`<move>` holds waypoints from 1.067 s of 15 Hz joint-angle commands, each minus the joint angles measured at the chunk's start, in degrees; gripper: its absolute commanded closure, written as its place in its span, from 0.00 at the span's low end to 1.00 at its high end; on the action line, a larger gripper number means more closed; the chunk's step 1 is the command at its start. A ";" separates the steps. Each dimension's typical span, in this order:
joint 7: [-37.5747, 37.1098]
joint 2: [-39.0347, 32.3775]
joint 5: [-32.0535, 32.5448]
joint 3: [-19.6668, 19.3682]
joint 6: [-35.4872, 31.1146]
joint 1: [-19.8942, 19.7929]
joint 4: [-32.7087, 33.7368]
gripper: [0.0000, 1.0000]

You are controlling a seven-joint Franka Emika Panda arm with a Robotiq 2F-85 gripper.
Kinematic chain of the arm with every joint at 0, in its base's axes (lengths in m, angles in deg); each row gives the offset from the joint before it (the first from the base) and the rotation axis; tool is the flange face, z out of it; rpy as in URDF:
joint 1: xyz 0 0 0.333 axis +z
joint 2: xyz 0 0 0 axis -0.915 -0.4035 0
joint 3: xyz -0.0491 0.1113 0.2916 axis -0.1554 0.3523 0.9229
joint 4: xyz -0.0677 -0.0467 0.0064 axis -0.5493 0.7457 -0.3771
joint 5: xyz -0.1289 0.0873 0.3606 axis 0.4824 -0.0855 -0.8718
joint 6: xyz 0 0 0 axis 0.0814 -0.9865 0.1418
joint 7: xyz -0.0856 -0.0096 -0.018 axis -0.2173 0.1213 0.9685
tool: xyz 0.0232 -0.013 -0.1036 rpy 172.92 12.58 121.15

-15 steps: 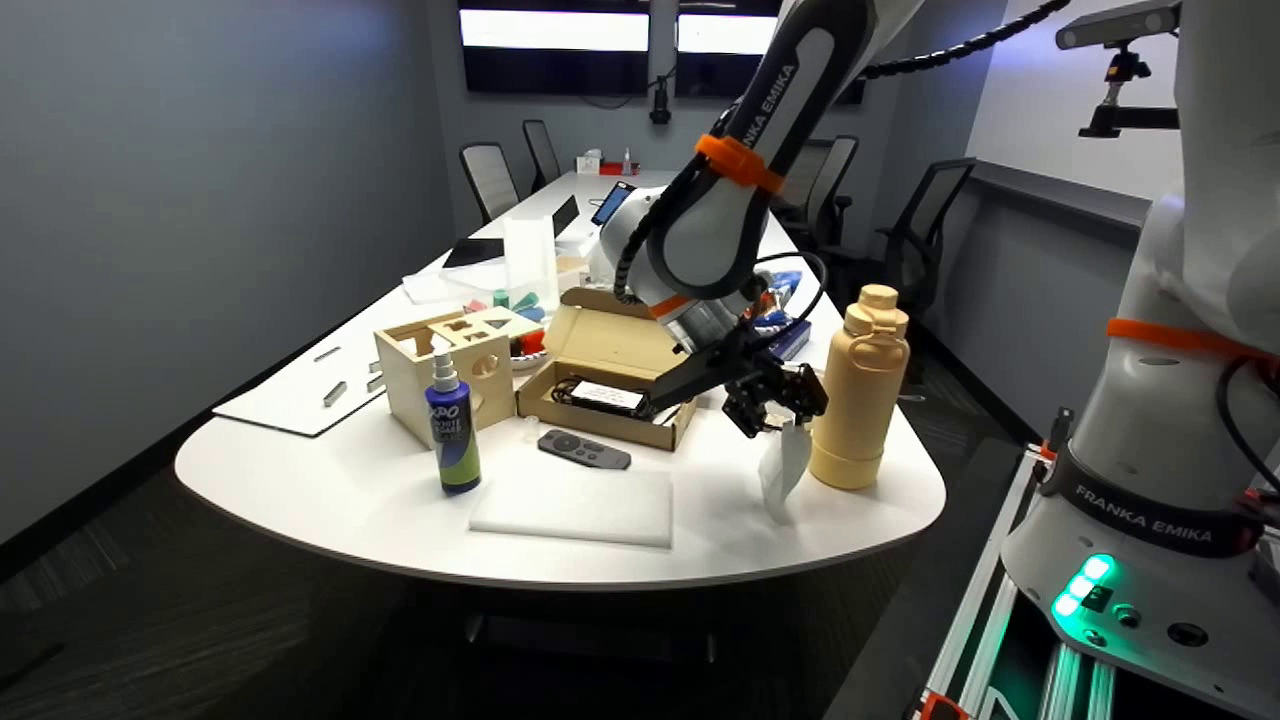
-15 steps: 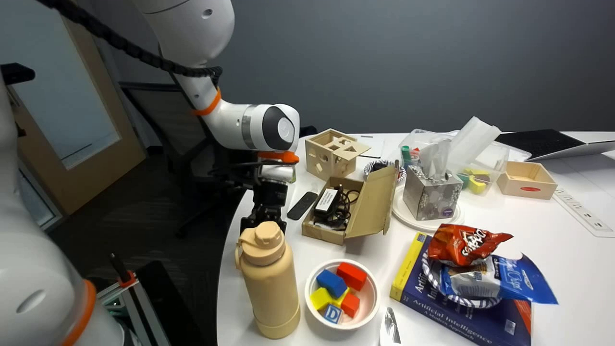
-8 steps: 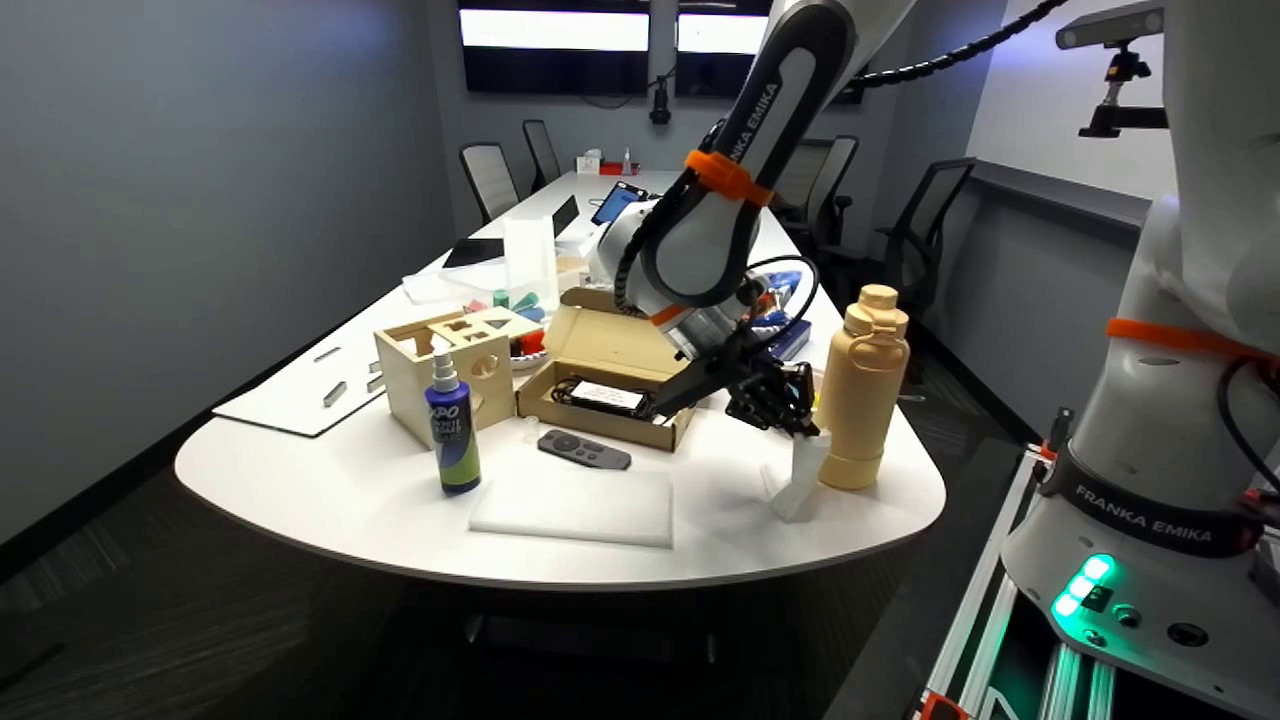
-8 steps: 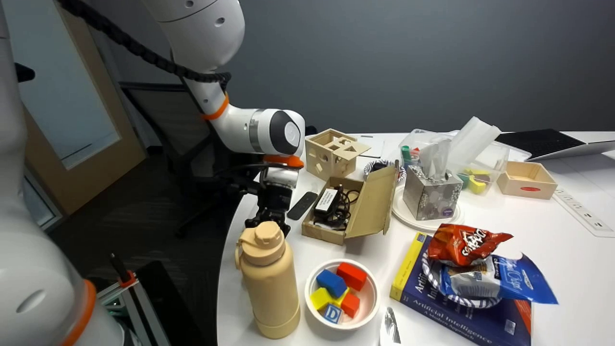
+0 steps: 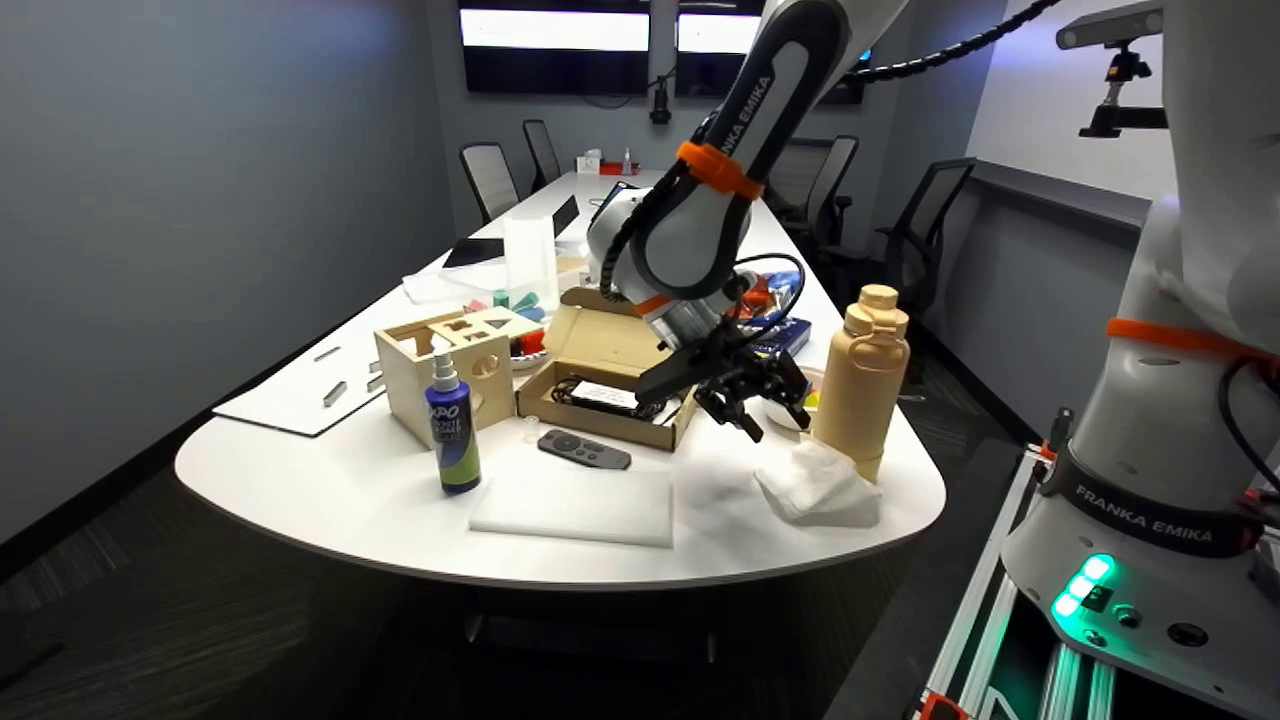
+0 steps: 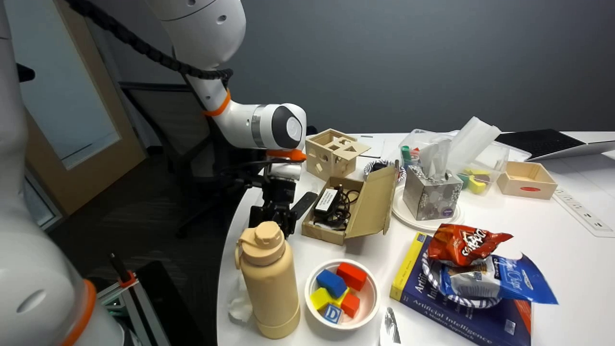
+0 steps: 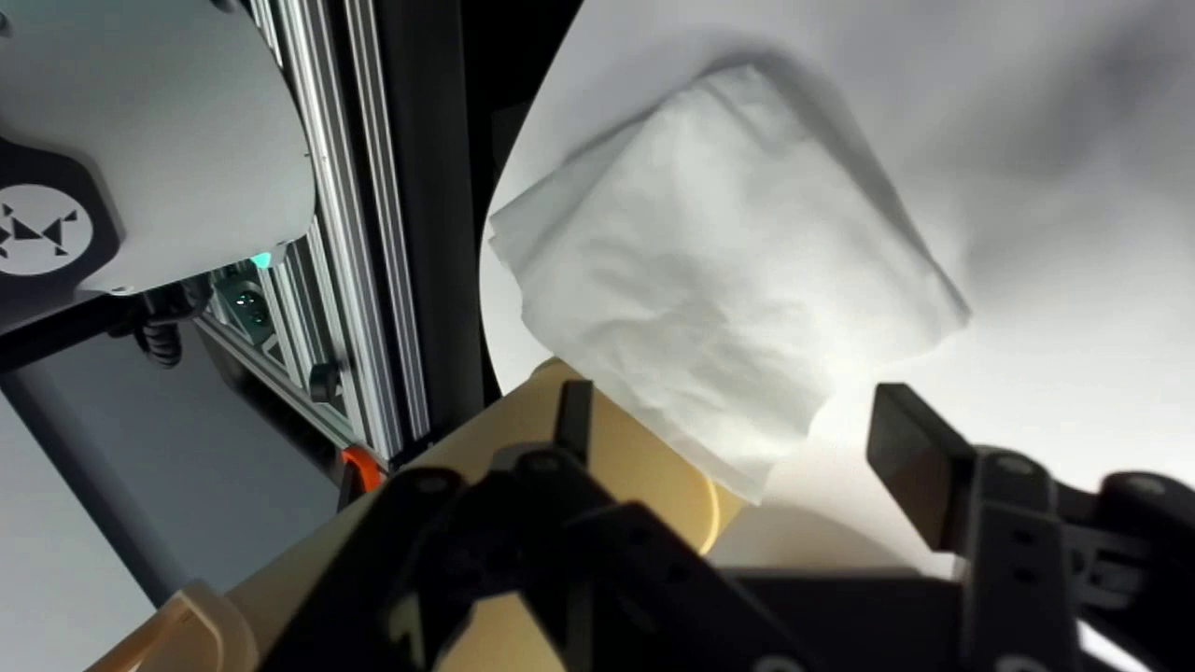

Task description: Move the folded napkin on the left to the front

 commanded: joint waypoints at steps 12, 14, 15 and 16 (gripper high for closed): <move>6.19 16.87 1.33 3.82 -5.69 -0.52 0.50 0.00; 7.80 19.08 1.40 4.24 -5.52 -0.93 0.89 0.00; 8.62 19.97 1.32 4.41 -5.53 -1.21 1.02 0.00; 9.37 20.74 1.29 4.58 -5.57 -1.47 1.08 0.00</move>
